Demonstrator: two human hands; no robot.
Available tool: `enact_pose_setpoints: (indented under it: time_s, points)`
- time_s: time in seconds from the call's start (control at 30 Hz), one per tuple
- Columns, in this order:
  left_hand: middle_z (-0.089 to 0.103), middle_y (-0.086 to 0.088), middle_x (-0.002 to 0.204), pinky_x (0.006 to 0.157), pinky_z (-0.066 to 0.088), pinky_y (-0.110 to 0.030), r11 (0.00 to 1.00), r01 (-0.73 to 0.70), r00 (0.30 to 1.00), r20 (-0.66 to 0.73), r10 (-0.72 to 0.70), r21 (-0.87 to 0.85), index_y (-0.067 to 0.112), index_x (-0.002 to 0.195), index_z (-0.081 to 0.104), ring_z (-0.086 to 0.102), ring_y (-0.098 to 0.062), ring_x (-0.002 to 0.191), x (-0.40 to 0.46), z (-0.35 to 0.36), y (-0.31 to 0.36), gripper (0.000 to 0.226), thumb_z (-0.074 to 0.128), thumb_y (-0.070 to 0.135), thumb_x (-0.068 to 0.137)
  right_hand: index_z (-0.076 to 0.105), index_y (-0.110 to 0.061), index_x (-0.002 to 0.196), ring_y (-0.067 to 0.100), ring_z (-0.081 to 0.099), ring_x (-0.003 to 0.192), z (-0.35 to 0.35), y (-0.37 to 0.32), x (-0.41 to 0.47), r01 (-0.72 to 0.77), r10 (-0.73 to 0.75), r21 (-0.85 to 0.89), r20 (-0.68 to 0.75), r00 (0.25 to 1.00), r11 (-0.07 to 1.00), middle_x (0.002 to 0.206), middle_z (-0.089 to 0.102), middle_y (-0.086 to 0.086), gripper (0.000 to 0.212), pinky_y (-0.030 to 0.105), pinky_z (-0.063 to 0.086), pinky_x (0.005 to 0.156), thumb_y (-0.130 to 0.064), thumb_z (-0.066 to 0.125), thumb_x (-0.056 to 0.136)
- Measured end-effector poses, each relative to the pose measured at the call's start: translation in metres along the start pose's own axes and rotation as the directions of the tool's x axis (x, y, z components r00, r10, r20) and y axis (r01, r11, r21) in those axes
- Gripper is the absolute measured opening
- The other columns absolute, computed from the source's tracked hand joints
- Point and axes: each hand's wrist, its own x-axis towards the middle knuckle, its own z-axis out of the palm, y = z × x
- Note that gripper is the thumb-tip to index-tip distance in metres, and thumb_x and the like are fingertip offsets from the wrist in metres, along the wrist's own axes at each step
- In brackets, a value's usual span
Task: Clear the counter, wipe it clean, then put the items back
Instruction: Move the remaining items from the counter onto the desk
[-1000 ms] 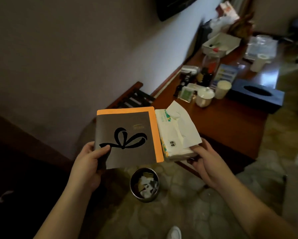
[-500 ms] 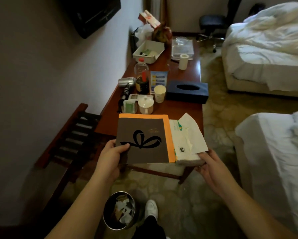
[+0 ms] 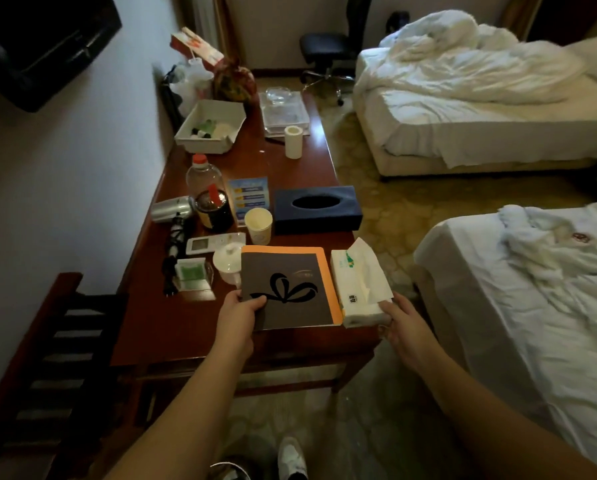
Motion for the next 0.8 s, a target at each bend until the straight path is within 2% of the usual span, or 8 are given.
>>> enact_pose_setpoints:
  time_s: [0.1,0.23,0.43,0.6,0.8]
  points:
    - [0.064,-0.006,0.112,0.083,0.055,-0.047,1.0,0.016,1.0,0.027,-0.016,0.001,0.019,0.117,0.054,0.062,-0.028,0.1,0.025,0.007,0.003,0.032,0.063,0.007,0.088,0.037,-0.018,0.142,0.031,0.062,0.108,0.006,-0.004,0.022,-0.029,0.029,0.016,-0.034,0.999,0.999,0.127,0.056,0.012,0.051,0.043,0.055,0.084,-0.014,0.054,0.094]
    - [0.064,-0.006,0.113,0.089,0.054,-0.049,0.998,0.026,0.998,0.06,-0.029,0.052,0.019,0.115,0.053,0.063,-0.027,0.1,0.051,0.017,0.0,0.03,0.063,0.008,0.089,0.038,-0.017,0.14,0.03,0.063,0.102,0.012,-0.01,0.045,-0.056,0.056,-0.004,-0.073,0.996,0.998,0.115,0.057,0.009,0.049,0.037,0.055,0.076,-0.012,0.054,0.094]
    - [0.061,-0.004,0.106,0.081,0.054,-0.042,0.996,0.049,0.998,0.044,-0.053,0.077,0.015,0.117,0.051,0.061,-0.023,0.095,0.073,0.031,-0.009,0.028,0.061,0.008,0.091,0.038,-0.016,0.142,0.028,0.063,0.101,0.007,-0.009,0.078,-0.101,0.098,-0.021,-0.102,0.99,0.995,0.119,0.056,0.011,0.052,0.035,0.053,0.072,-0.013,0.055,0.093]
    - [0.061,-0.004,0.105,0.084,0.054,-0.045,0.993,0.077,0.997,0.022,-0.079,0.094,0.013,0.117,0.05,0.06,-0.024,0.096,0.09,0.034,-0.018,0.027,0.06,0.007,0.092,0.041,-0.017,0.139,0.024,0.063,0.097,0.007,-0.005,0.096,-0.117,0.104,-0.109,-0.118,0.988,0.987,0.115,0.058,0.009,0.048,0.029,0.05,0.068,-0.015,0.055,0.094]
    - [0.062,-0.009,0.115,0.082,0.052,-0.041,0.982,0.076,0.997,-0.034,-0.071,0.176,0.013,0.116,0.05,0.06,-0.025,0.099,0.112,0.04,-0.027,0.026,0.061,0.011,0.092,0.042,-0.021,0.137,0.023,0.061,0.097,0.006,-0.001,0.122,-0.143,0.12,-0.191,-0.125,0.985,0.971,0.115,0.056,0.009,0.046,0.031,0.051,0.07,-0.014,0.056,0.094]
